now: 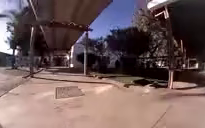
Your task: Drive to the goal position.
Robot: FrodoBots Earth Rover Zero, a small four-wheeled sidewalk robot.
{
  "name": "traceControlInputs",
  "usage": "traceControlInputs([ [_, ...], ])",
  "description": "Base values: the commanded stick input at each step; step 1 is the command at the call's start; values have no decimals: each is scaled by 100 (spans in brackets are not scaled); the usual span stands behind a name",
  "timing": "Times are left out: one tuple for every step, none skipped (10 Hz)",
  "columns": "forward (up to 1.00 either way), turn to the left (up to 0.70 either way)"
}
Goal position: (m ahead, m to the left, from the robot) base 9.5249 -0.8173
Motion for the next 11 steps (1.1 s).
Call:
traceControlInputs([
  [70,35],
  [70,35],
  [70,35],
  [70,0],
  [70,0],
  [70,0],
  [70,0],
  [70,0],
  [70,0],
  [70,0],
  [70,0],
])
